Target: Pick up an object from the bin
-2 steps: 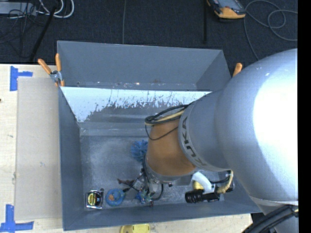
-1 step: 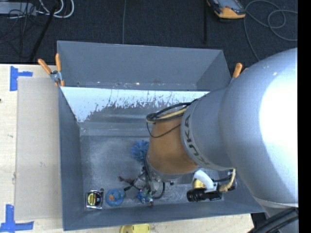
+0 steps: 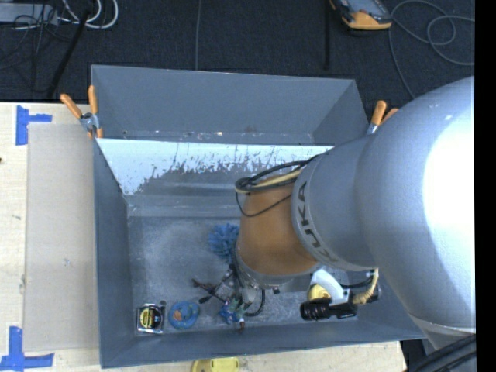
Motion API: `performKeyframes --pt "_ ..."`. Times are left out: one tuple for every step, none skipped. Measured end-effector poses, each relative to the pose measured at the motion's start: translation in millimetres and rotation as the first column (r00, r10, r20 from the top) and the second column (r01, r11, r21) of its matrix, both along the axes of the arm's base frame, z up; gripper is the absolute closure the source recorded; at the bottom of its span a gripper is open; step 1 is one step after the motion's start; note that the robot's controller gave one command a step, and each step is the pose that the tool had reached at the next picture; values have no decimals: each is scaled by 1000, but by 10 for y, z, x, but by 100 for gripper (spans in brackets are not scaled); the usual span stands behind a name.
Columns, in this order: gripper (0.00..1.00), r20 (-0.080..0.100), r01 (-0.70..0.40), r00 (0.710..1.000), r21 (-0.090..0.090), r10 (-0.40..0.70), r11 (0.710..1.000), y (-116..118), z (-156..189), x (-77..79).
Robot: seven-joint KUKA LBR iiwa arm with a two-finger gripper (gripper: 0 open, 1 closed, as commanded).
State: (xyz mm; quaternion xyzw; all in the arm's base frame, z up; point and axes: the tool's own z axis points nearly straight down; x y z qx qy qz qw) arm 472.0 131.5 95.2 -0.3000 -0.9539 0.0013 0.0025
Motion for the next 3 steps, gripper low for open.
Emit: performKeyframes --pt "100 0 -1 1000 0 1 1000 0 137 -2" --pt "100 4 -1 1000 1 1 1000 4 230 7" --pt "100 5 -2 1000 1 2 1000 4 265 9"
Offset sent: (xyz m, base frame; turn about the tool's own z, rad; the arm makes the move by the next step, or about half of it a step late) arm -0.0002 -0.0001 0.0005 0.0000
